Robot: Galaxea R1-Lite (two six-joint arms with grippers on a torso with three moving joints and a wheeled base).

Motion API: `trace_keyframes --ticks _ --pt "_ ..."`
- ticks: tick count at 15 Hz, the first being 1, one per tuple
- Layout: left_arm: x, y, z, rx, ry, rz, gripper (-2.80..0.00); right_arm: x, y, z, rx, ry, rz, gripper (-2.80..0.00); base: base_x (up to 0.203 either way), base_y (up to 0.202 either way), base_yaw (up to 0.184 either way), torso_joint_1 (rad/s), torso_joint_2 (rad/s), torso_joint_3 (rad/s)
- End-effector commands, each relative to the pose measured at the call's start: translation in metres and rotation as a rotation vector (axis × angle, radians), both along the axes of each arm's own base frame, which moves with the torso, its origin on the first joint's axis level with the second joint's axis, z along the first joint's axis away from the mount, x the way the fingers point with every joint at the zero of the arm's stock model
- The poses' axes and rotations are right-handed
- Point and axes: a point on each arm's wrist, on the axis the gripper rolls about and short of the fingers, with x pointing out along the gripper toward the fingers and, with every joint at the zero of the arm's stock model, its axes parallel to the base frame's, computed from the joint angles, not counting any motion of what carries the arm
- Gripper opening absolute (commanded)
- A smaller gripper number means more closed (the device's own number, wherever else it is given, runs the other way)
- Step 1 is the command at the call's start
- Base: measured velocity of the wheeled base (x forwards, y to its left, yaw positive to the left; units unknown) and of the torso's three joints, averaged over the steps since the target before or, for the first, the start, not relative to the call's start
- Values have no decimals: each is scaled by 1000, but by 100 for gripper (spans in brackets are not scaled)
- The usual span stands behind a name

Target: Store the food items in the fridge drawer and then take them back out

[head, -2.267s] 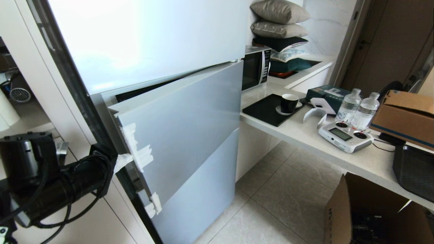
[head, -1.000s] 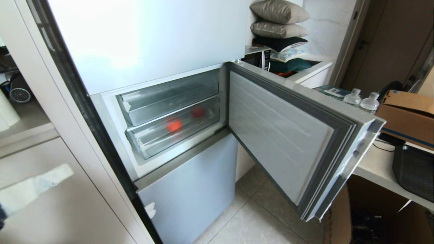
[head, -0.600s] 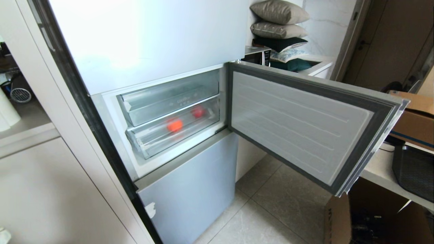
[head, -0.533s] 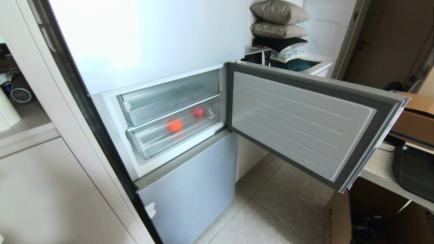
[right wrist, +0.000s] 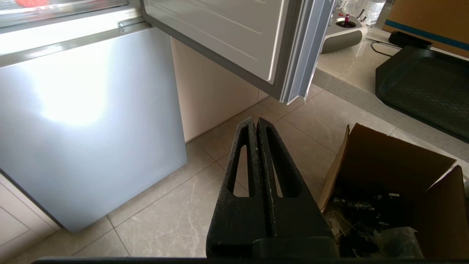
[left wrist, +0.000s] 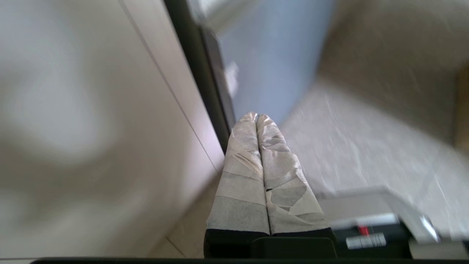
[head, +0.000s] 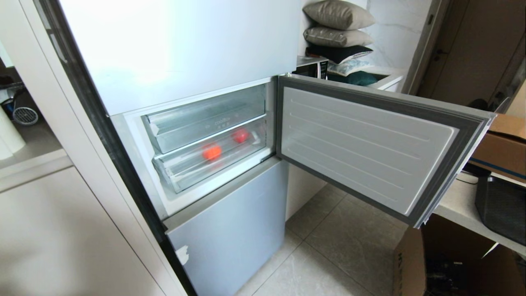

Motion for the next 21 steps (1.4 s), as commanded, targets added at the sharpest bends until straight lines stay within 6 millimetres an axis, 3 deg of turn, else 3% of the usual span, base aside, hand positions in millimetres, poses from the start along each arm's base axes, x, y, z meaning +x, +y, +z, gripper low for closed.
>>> trace_keyframes --ticks 1,6,11,16,21 --pt "-1 -1 -14 -8 34 -37 -280 0 0 0 1 1 1 -280 0 0 0 0 0 0" --pt "-2 -2 -14 -3 17 28 -280 0 0 0 0 1 1 -280 0 0 0 0 0 0" --pt "-18 -3 -19 39 -199 -59 -280 0 0 0 0 1 1 -280 0 0 0 0 0 0" --pt "-18 -1 -19 -97 -198 41 -280 0 0 0 -1 0 1 -280 0 0 0 0 0 0" --pt "-18 -1 -19 -108 -199 45 -280 0 0 0 -1 1 1 -280 0 0 0 0 0 0"
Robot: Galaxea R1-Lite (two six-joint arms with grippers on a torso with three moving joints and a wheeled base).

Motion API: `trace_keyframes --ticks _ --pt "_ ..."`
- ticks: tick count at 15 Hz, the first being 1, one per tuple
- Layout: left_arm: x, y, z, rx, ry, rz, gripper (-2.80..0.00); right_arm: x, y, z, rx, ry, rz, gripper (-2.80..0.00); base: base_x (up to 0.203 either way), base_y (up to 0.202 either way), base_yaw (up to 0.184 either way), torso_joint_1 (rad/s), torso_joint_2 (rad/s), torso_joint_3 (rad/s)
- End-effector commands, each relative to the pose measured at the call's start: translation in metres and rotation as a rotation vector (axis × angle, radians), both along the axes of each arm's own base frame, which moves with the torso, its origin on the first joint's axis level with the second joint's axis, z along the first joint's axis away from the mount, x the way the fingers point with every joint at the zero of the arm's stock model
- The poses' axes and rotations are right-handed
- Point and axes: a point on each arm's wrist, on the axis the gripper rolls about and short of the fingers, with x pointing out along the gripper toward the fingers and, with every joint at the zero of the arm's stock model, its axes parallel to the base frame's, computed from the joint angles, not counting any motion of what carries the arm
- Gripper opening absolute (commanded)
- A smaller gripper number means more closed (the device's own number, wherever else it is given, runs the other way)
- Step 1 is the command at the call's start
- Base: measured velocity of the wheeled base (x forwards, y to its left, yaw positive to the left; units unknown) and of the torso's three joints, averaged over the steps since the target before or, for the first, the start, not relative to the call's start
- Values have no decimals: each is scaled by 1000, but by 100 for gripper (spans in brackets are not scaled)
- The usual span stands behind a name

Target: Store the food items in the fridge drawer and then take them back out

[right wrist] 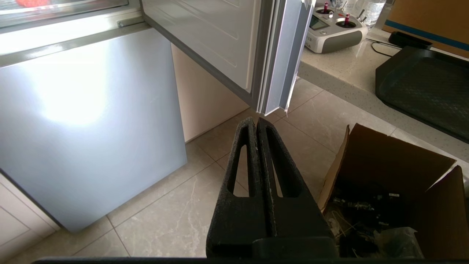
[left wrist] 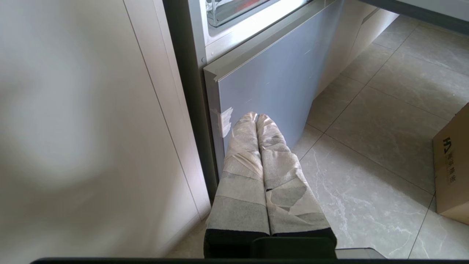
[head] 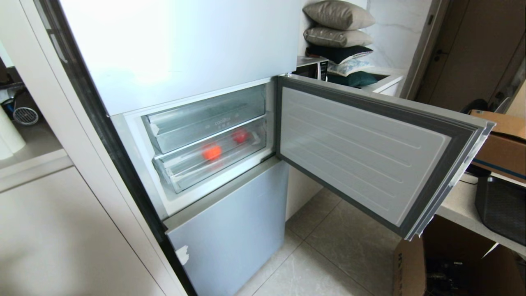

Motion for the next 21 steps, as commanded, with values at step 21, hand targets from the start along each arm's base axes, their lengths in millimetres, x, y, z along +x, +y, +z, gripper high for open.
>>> trace_keyframes --ticks 21 --pt "0 0 0 0 1 1 -280 0 0 0 -1 0 -4 -280 1 -4 75 1 1 2"
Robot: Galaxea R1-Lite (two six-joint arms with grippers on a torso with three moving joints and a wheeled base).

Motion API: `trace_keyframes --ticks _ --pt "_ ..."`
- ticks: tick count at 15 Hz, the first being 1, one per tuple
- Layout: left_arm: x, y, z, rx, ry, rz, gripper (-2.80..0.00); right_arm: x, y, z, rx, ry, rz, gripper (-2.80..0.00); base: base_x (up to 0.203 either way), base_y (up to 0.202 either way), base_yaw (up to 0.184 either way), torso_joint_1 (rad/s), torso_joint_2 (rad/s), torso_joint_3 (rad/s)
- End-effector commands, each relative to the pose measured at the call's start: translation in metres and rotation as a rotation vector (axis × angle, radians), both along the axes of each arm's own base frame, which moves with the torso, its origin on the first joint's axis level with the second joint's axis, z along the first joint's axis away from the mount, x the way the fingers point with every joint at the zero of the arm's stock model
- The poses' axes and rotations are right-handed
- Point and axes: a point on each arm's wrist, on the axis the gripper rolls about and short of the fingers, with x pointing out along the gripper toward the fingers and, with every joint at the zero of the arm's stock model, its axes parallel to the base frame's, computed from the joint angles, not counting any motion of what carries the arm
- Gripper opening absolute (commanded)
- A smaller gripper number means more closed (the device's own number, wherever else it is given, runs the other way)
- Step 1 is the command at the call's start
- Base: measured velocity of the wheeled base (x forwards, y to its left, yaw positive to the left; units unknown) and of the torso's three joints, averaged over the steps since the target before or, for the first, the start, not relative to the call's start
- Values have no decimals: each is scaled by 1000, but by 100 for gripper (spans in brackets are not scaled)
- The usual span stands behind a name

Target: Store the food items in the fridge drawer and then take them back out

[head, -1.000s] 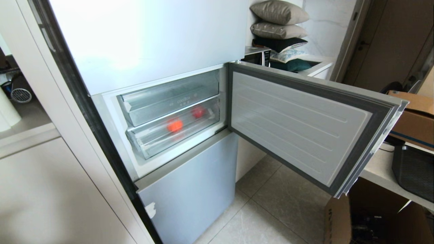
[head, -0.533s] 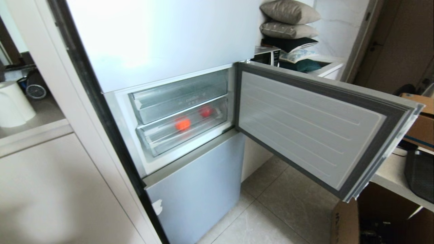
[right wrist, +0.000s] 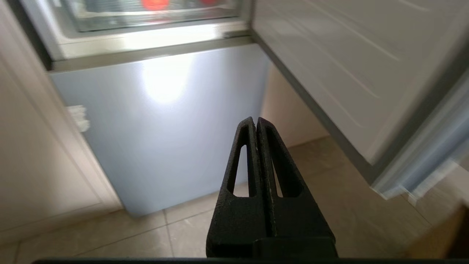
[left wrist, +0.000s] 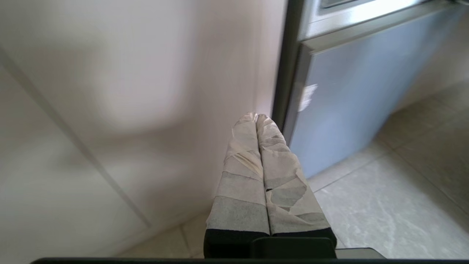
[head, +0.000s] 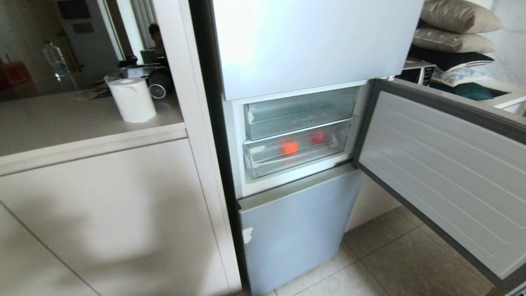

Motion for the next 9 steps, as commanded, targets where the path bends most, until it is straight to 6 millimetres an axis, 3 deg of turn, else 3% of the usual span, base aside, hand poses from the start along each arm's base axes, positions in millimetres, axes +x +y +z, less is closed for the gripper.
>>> trace_keyframes --ticks 1,9 --pt "0 0 0 0 1 1 -280 0 0 0 0 1 1 -280 0 -7 174 2 0 4" --pt "0 0 0 0 1 1 -280 0 0 0 1 1 1 -280 0 -10 175 3 1 1"
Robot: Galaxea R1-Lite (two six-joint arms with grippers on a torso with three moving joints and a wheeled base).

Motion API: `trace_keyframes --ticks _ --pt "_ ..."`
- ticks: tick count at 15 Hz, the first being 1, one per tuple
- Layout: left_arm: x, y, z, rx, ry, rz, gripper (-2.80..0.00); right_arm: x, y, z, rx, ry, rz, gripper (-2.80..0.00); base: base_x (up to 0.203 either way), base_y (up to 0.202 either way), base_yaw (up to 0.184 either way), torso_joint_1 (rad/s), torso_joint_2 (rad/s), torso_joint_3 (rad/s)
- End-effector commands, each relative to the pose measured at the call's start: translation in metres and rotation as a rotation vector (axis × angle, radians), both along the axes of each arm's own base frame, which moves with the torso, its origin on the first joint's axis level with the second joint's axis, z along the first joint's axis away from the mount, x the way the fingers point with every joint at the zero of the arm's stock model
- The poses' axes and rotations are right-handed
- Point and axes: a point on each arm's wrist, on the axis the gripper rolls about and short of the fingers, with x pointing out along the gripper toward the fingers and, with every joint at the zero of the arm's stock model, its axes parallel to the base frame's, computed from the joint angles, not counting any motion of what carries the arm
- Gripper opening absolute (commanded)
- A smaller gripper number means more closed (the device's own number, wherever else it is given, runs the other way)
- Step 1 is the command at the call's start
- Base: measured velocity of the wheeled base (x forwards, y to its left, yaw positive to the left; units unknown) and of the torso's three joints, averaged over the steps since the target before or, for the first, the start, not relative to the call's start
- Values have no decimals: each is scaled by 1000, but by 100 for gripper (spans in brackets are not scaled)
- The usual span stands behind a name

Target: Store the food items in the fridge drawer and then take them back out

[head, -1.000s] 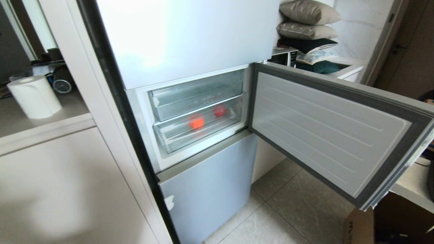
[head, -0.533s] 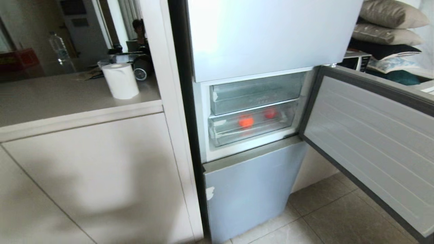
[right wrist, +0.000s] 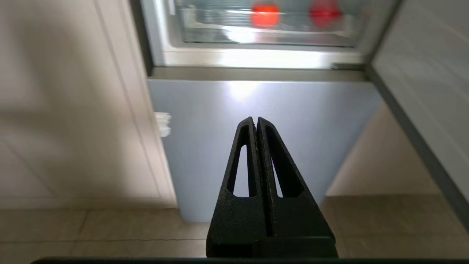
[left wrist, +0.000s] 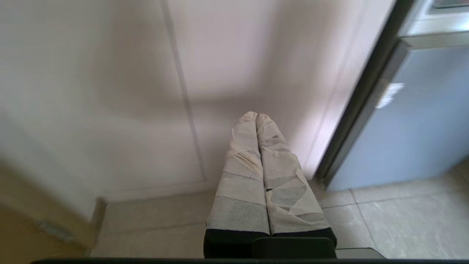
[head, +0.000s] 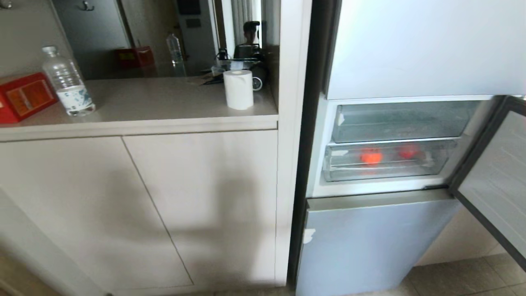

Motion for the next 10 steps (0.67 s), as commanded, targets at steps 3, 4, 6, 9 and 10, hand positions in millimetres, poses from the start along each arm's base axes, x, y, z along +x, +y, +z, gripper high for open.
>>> trace_keyframes --ticks 3,4,6,9,10 --pt "0 0 0 0 1 1 -280 0 0 0 -2 1 3 -280 0 -8 131 5 3 3" --pt "0 0 0 0 1 1 -280 0 0 0 -6 1 4 -280 0 0 0 0 0 0" --pt "0 0 0 0 1 1 -280 0 0 0 -54 1 9 -280 0 0 0 0 0 0" --pt "0 0 0 0 1 1 -280 -3 0 20 -120 -23 5 -280 0 0 0 0 0 0" --pt "0 0 0 0 1 1 -280 1 0 31 -116 19 7 -280 0 0 0 0 0 0"
